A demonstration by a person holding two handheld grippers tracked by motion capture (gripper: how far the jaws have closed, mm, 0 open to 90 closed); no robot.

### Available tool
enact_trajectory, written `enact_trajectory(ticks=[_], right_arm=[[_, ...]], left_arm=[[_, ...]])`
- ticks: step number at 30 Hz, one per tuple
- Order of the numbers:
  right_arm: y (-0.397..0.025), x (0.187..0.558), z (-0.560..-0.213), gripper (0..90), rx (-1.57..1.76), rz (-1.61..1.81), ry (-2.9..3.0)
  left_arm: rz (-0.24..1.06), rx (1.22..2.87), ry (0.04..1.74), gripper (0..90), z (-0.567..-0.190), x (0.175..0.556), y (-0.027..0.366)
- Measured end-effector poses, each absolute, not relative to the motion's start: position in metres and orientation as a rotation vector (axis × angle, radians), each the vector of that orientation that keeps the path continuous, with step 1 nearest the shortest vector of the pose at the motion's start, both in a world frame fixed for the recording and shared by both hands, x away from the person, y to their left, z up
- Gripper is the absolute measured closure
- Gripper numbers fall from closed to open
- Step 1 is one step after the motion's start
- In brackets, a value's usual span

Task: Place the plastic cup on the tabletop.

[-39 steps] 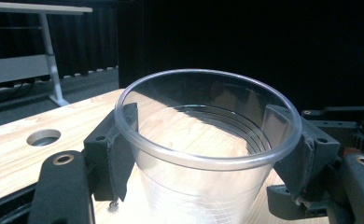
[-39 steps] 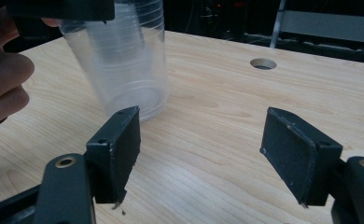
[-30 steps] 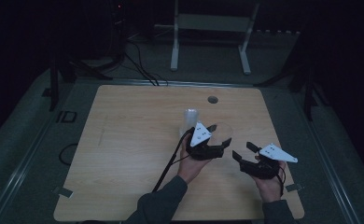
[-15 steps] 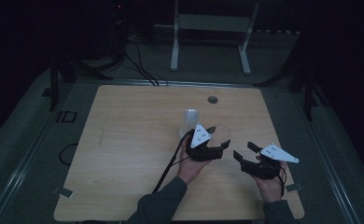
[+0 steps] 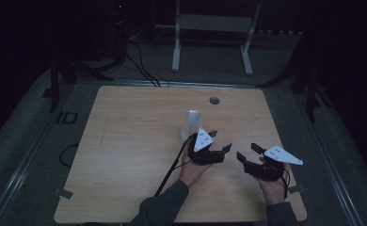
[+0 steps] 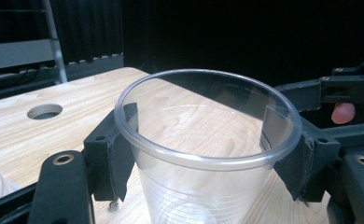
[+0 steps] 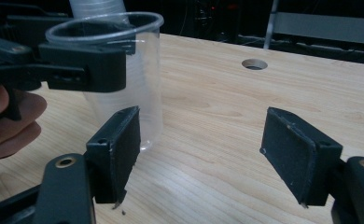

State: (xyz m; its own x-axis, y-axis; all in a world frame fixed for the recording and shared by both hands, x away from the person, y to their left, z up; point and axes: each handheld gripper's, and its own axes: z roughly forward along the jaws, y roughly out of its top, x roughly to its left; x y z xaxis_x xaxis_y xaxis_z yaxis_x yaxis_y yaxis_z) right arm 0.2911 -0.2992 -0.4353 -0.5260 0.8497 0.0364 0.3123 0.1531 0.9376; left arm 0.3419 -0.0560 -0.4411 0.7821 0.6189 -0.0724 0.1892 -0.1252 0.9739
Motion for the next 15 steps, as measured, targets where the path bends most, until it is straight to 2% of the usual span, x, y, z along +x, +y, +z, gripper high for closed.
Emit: enact_trajectory(ticks=[15], right_arm=[[-0.302,0.291,-0.435,28.0,1.113,1.37,1.908]], left_arm=[[0.393,1.719,0.648,28.5,-0.457,0.346,-0.061]])
